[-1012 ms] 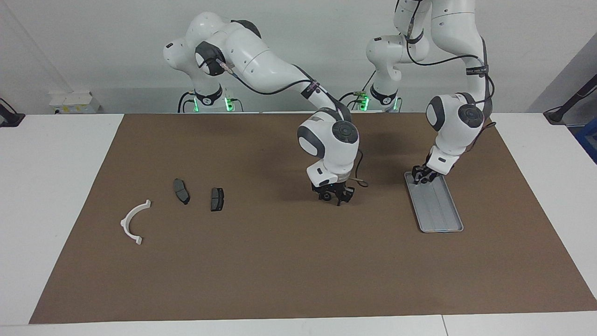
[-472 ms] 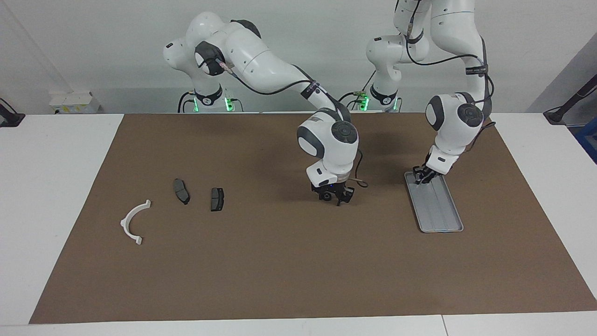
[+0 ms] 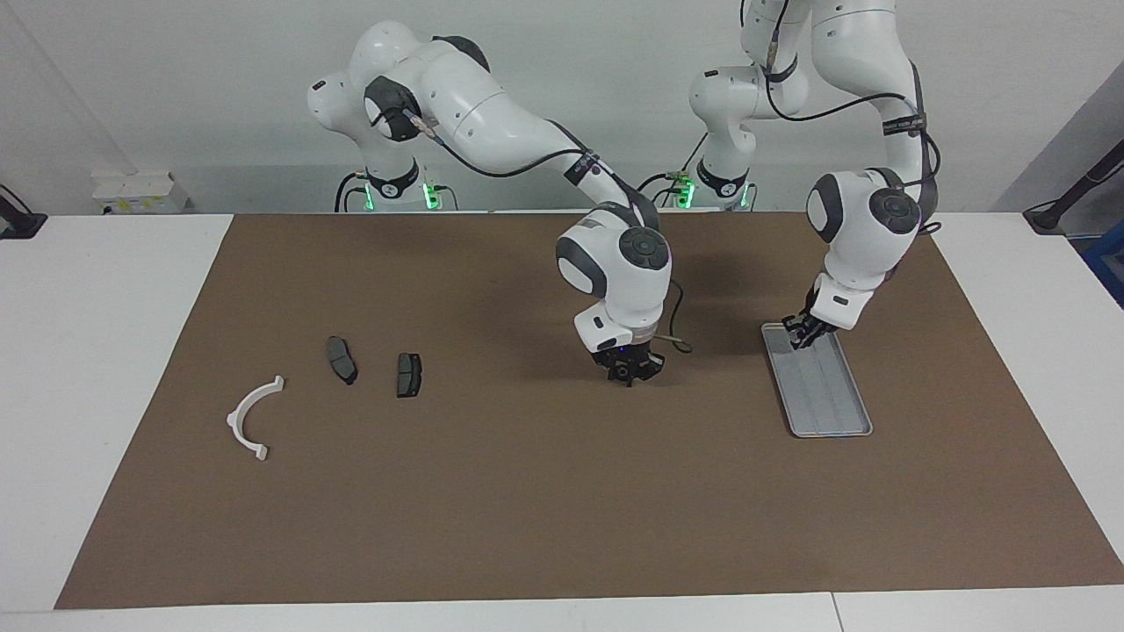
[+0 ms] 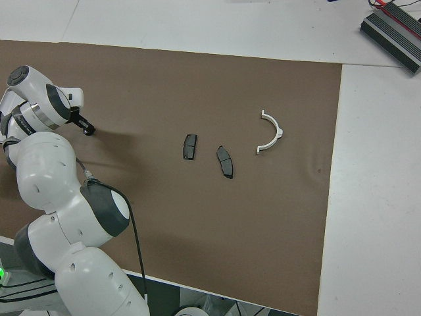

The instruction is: Place bearing gear from tray to pile

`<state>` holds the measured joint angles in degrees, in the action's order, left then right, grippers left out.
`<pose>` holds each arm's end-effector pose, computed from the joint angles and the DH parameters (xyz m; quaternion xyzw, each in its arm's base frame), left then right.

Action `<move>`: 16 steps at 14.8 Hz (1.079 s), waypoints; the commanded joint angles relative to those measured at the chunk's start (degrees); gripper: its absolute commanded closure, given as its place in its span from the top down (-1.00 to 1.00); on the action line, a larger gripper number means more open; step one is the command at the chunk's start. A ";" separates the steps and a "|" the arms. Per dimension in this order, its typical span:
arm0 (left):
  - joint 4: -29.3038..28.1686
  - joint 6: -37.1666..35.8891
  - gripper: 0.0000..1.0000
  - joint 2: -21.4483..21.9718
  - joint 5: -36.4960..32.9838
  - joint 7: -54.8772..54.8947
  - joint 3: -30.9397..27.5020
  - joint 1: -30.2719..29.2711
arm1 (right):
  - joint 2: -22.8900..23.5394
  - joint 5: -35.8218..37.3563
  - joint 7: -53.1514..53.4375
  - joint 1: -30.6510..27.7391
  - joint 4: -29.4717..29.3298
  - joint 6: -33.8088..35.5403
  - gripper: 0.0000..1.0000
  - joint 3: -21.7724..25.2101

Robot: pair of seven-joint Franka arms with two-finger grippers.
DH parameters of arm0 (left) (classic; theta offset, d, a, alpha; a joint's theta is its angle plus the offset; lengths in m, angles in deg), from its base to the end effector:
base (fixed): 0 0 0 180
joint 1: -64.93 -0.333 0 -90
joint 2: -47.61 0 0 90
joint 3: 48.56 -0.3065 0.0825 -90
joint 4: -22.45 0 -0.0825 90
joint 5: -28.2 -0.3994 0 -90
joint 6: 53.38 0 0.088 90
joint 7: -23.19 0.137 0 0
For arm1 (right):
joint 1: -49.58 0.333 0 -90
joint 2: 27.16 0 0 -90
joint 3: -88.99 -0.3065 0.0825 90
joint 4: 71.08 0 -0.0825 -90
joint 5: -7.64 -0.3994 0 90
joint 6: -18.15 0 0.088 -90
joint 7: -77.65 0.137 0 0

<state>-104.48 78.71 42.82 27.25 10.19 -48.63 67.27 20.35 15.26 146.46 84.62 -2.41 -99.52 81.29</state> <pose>0.5493 -0.0211 0.2909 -0.9961 -0.0880 -0.0040 0.0057 0.5880 0.4952 0.2458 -0.9757 0.2182 -0.0177 0.0079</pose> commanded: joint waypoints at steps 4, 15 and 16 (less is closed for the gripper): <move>3.35 -1.92 -0.88 -1.18 0.95 -6.76 -0.28 3.27 | -3.73 -0.06 -5.16 -6.02 1.28 7.35 -1.00 -2.67; 17.83 -2.18 -0.87 -11.35 1.92 -44.73 -0.54 27.35 | -17.11 -0.42 -53.03 -30.80 0.84 25.22 -1.00 -9.10; 21.34 -1.83 -0.87 -15.38 1.92 -47.71 -0.54 29.46 | -17.19 -0.24 -58.04 -33.00 1.54 24.69 -1.00 -9.01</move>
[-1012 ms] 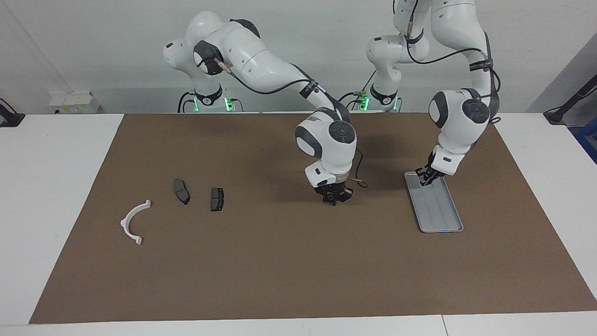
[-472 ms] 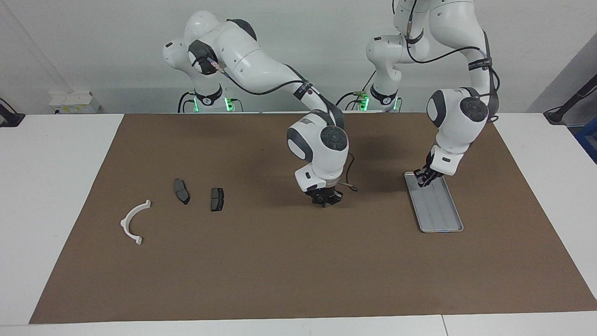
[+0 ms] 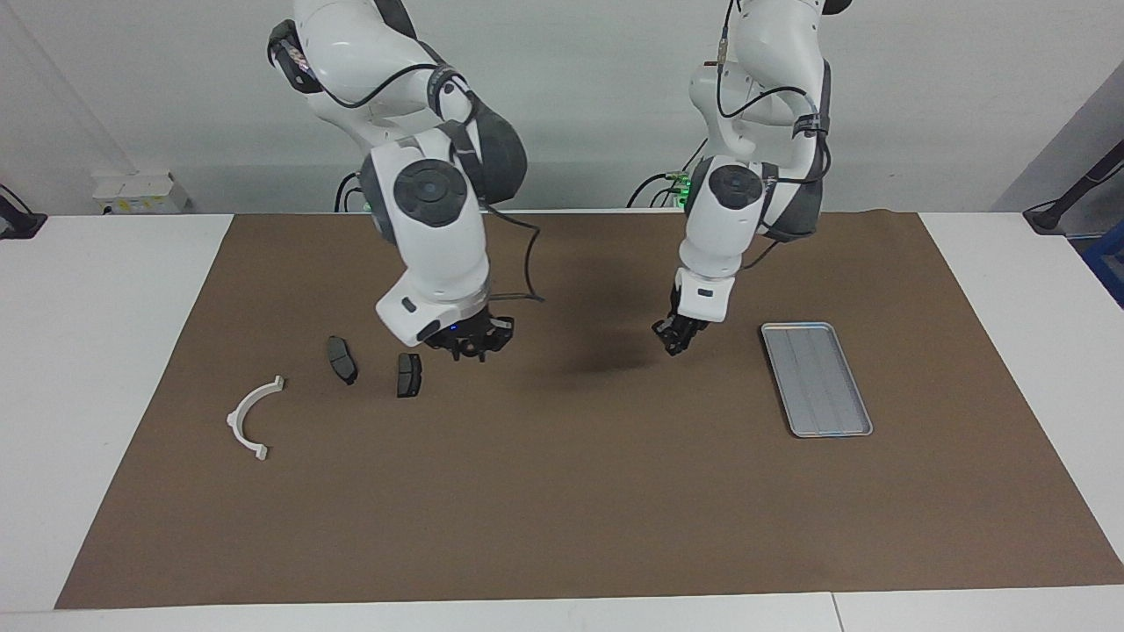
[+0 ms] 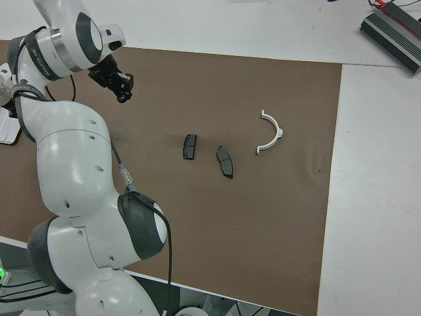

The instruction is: Place bearing gear from tray to pile

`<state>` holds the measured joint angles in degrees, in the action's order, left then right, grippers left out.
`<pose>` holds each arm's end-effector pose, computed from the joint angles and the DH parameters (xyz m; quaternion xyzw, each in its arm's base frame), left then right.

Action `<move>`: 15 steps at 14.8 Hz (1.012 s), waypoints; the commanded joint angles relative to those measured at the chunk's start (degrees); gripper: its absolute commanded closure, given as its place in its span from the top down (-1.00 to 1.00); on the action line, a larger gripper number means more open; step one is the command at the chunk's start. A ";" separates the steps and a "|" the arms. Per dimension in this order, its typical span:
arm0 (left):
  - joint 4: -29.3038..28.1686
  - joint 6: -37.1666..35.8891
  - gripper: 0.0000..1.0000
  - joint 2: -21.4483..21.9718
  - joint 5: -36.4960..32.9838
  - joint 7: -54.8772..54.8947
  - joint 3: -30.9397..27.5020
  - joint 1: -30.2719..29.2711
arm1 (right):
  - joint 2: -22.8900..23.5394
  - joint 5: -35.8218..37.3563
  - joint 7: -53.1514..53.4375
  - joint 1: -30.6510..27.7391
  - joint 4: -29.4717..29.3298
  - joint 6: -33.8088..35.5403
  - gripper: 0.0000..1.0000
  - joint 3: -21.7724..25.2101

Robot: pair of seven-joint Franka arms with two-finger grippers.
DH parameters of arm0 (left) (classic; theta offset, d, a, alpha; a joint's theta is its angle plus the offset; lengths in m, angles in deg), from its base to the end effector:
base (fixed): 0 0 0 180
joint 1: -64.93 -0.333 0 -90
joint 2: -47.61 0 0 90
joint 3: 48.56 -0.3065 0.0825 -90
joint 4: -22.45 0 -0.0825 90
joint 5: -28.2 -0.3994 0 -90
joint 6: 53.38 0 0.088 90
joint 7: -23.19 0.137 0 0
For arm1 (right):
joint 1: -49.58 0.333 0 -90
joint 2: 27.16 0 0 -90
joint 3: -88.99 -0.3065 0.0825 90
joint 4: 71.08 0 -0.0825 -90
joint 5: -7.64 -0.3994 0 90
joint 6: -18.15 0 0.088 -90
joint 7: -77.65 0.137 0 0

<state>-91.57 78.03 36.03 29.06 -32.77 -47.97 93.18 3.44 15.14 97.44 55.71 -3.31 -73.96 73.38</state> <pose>0.5398 -0.2979 0.3239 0.9697 0.2388 0.0328 0.0393 0.6751 0.2064 0.4417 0.9989 0.0074 -0.0443 0.0123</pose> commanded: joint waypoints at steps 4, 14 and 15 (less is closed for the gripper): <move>11.20 1.04 -0.87 -12.85 -0.24 -8.56 -1.12 5.50 | -2.73 2.17 -22.32 -11.21 11.38 -9.54 -1.00 -1.09; 8.47 3.77 -0.70 -13.12 -0.33 -8.65 -1.12 5.59 | 0.68 2.88 -41.85 -22.73 27.06 -39.01 -1.00 -0.92; 8.04 3.77 -0.69 -13.12 -0.33 -8.65 -1.21 5.59 | 1.30 2.88 -42.03 -22.91 27.15 -40.07 -1.00 -0.83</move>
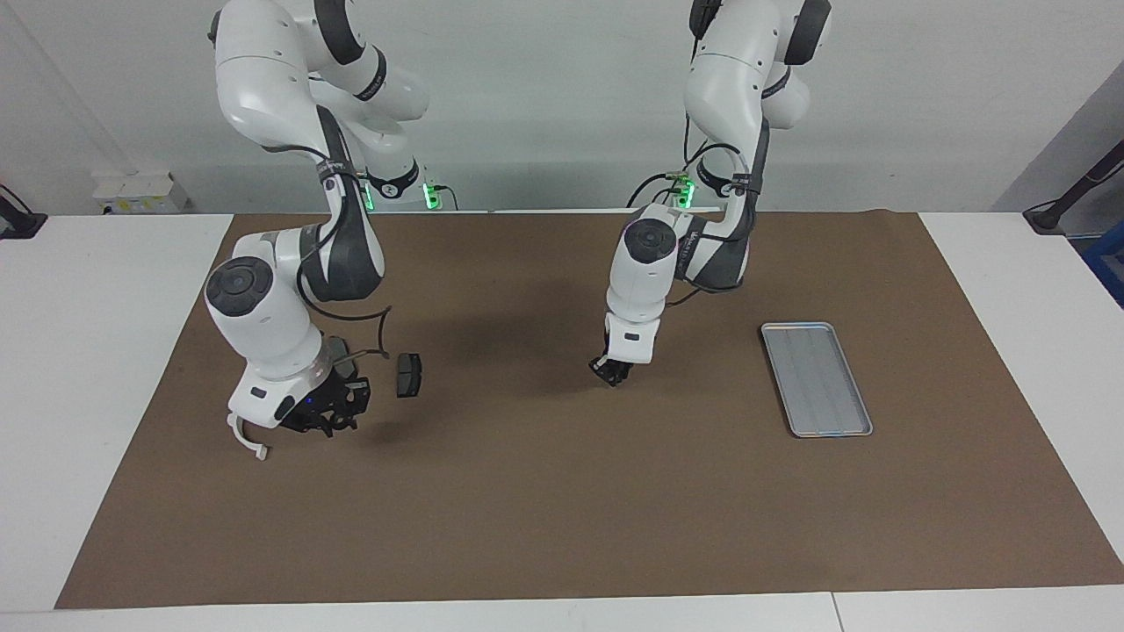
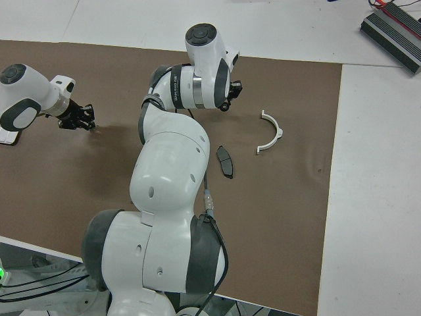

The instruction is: Place bearing gear from tray to pile

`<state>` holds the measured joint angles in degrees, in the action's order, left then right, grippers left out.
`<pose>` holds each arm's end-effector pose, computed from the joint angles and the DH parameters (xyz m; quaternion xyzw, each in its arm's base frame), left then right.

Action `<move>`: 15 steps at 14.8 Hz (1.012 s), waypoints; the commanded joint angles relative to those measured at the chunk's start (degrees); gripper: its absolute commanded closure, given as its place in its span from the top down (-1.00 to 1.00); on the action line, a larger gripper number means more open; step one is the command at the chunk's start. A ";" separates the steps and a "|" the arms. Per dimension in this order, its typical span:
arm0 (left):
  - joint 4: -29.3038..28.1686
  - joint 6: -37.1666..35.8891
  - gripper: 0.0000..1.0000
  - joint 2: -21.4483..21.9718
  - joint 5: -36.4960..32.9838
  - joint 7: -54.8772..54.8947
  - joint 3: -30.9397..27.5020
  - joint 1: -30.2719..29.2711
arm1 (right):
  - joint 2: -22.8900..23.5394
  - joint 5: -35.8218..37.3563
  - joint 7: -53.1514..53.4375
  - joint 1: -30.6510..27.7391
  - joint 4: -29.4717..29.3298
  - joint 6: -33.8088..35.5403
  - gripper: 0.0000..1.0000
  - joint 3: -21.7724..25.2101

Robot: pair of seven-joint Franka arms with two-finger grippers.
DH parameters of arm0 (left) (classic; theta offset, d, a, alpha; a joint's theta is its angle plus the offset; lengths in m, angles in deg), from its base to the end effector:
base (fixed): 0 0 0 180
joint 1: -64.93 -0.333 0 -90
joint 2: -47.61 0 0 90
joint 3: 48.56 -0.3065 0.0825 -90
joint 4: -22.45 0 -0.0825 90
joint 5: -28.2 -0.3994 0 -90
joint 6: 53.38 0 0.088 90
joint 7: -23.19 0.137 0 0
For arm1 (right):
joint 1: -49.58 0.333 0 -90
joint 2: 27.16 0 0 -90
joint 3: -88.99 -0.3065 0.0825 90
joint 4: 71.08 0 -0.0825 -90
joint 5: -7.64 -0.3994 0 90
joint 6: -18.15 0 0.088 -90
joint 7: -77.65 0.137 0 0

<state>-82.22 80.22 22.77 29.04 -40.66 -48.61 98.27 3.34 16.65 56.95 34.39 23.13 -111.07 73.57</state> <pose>0.5529 -0.3637 0.2557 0.9627 0.2680 0.0196 0.0303 0.7014 -0.0227 0.2770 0.9772 0.2065 0.0501 0.0055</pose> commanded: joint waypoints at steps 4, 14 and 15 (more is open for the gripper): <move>-2.03 3.24 -0.57 0.23 -0.31 -0.93 -0.57 0.59 | 2.71 1.36 -0.14 -0.80 0.80 -4.62 -1.00 -1.11; -2.01 -9.66 1.00 7.50 -6.82 1.34 -0.83 -3.08 | -0.08 1.28 7.04 2.43 3.09 -3.26 1.00 -1.02; -3.60 -10.11 1.00 11.10 -6.82 4.14 -0.66 -5.71 | -1.40 1.36 12.03 3.84 1.52 0.86 1.00 -1.02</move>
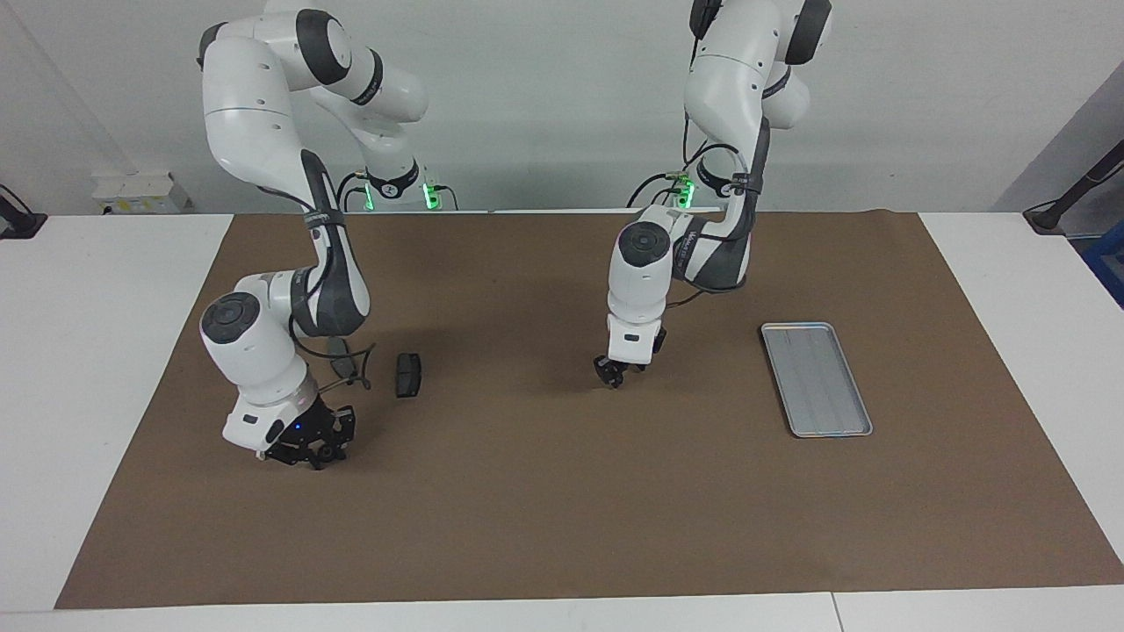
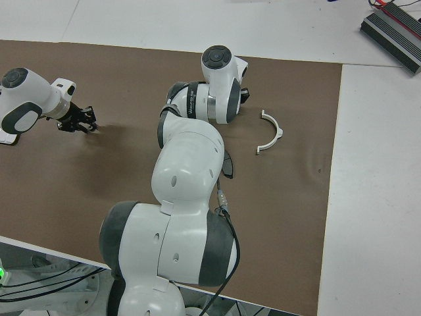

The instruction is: Place bearing gear from tray to pile

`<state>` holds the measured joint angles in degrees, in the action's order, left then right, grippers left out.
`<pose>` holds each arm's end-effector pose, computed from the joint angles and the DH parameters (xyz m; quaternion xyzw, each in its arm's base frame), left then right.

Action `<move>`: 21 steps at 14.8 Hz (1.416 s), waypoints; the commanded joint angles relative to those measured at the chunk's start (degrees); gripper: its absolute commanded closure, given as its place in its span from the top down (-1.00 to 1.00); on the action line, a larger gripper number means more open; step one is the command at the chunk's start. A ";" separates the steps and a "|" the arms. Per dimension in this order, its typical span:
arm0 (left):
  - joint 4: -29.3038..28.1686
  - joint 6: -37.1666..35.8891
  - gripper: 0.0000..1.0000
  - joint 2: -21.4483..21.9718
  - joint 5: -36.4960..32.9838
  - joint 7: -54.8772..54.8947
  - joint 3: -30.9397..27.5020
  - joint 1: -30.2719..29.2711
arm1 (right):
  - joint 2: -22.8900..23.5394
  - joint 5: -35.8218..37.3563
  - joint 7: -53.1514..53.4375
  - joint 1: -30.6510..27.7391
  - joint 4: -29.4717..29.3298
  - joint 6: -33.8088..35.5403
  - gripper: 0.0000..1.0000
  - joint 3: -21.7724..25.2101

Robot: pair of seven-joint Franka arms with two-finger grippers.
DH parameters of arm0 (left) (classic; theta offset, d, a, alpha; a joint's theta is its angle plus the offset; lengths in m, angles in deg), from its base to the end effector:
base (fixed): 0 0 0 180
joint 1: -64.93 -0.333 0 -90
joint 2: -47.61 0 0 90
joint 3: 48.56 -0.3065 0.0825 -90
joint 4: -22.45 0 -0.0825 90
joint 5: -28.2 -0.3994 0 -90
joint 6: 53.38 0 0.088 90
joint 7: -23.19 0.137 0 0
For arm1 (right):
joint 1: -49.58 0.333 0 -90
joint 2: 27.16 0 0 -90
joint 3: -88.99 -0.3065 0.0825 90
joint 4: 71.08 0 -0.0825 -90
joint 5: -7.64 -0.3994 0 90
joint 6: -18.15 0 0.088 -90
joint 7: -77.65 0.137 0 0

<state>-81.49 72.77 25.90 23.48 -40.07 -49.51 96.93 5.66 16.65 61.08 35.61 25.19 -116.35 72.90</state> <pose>0.5608 -0.3325 0.2855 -0.9667 -0.2534 -0.0296 0.0216 0.7001 0.0037 0.2431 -0.9803 -0.1877 -0.0615 0.0071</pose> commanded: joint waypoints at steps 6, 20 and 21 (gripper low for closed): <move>-4.95 -16.36 1.00 19.68 -0.99 23.51 0.33 -17.13 | -6.02 0.39 48.47 20.00 -8.12 21.66 1.00 -0.87; 3.97 -25.06 1.00 19.02 3.84 50.33 2.70 -33.31 | 9.09 3.81 85.47 43.06 -23.85 21.13 1.00 0.44; 5.75 -26.47 1.00 18.47 4.28 50.42 3.05 -33.66 | 9.36 3.82 85.47 43.06 -23.85 20.43 1.00 0.62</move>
<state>-82.29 50.00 48.72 26.47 9.46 -47.89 64.46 13.07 18.78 145.38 78.32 3.94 -95.53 73.25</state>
